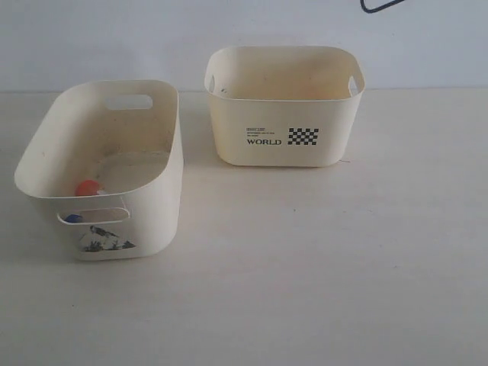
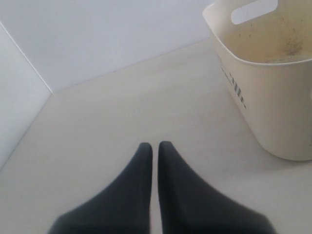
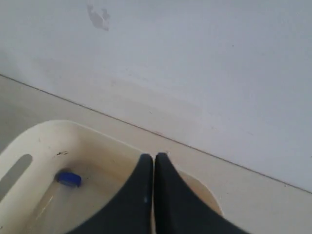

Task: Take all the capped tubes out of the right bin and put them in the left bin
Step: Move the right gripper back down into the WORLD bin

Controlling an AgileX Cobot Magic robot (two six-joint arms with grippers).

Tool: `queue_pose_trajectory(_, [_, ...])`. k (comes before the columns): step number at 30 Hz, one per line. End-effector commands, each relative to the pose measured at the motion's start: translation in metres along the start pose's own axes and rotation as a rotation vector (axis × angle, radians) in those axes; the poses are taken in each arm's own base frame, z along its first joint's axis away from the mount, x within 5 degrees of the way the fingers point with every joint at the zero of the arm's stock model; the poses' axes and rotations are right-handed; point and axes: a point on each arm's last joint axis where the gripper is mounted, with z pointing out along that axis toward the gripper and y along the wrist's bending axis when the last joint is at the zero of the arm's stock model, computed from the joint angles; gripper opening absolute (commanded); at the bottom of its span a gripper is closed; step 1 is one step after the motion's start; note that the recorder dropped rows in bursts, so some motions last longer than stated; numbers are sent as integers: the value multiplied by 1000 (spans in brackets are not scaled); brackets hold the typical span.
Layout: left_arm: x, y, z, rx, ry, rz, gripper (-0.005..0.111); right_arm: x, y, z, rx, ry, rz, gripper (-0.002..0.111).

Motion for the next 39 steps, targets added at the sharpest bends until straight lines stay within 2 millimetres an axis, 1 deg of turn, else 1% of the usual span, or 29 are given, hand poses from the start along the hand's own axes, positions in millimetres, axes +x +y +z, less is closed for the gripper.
queue_pose_trajectory(1, [-1, 0, 0, -2, -5, -8, 4, 17, -3, 24, 8, 114, 52, 0])
queue_pose_trajectory(4, [-1, 0, 0, -2, -5, -8, 4, 22, 7, 33, -14, 136, 56, 0])
queue_pose_trajectory(6, [-1, 0, 0, -2, -5, -8, 4, 23, 20, 38, -42, 143, 49, 0])
queue_pose_trajectory(8, [-1, 0, 0, -2, -5, -8, 4, 30, 34, 53, -96, 149, 83, 0])
queue_pose_trajectory(10, [-1, 0, 0, -2, -5, -8, 4, 39, 42, 66, -150, 161, 135, 0])
queue_pose_trajectory(14, [-1, 0, 0, -2, -5, -8, 4, 56, 45, 88, -202, 223, 192, 0])
queue_pose_trajectory(19, [-1, 0, 0, -2, -5, -8, 4, 59, 53, 102, -308, 305, 264, 0])
queue_pose_trajectory(23, [-1, 0, 0, -2, -5, -8, 4, 65, 56, 108, -332, 382, 349, 0])
queue_pose_trajectory(27, [-1, 0, 0, -2, -6, -8, 4, 67, 55, 114, -314, 386, 434, 0])
queue_pose_trajectory(30, [-1, 0, 0, -2, -6, -8, 4, 69, 55, 116, -318, 387, 452, 0])
queue_pose_trajectory(35, [-1, 0, 0, -2, -6, -8, 4, 71, 60, 120, -372, 389, 490, 0])
queue_pose_trajectory(39, [-1, 0, 0, -2, -6, -8, 4, 76, 59, 128, -373, 380, 501, 0])
